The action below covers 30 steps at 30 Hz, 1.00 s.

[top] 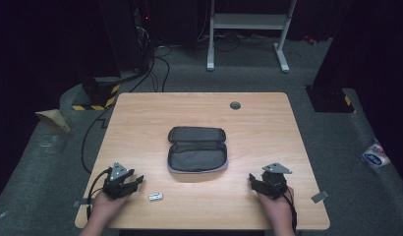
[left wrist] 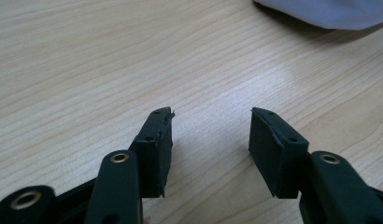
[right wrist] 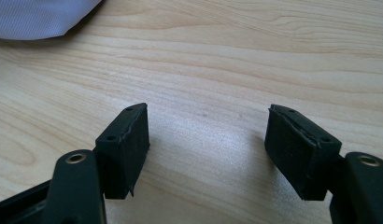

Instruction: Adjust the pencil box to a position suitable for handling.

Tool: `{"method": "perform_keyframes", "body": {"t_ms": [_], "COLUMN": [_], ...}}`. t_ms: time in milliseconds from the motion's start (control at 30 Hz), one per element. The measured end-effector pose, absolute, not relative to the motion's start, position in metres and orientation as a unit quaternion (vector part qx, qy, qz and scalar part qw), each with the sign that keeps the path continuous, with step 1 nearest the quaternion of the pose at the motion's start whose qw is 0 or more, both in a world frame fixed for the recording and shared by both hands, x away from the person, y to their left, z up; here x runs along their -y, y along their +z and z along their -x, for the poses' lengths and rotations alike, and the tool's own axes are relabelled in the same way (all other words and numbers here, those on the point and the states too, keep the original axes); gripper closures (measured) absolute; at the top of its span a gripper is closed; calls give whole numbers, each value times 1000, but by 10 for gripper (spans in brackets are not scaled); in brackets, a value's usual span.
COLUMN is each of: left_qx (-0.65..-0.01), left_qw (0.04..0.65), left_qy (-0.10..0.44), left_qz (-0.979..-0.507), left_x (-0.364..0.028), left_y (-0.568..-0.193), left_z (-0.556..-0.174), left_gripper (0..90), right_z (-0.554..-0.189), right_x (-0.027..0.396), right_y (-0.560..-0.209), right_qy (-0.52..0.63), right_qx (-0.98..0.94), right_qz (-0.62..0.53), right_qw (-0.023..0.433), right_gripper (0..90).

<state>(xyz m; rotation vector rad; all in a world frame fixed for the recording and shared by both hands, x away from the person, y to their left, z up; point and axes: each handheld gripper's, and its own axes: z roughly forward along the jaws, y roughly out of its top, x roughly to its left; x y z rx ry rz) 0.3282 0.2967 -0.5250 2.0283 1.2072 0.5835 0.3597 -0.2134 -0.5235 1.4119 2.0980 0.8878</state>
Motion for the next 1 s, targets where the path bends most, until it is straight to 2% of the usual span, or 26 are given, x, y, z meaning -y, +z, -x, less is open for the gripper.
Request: {"method": "perform_keyframes", "body": {"t_ms": [467, 1000], "left_qx": [-458, -421], "left_qw": [362, 398], "left_qy": [231, 199], "left_qz": [-779, -791], "left_x": [-293, -271], "left_y": [-512, -505], "left_z": [-321, -307], "left_gripper": [476, 456], "right_z": [-358, -358], "right_x": [213, 213], "right_y": [-524, -524], "right_qy": [321, 321], "right_qx": [-757, -758], "right_qz": [-520, -520], "right_qw": [230, 229], "right_gripper": [299, 300]}}
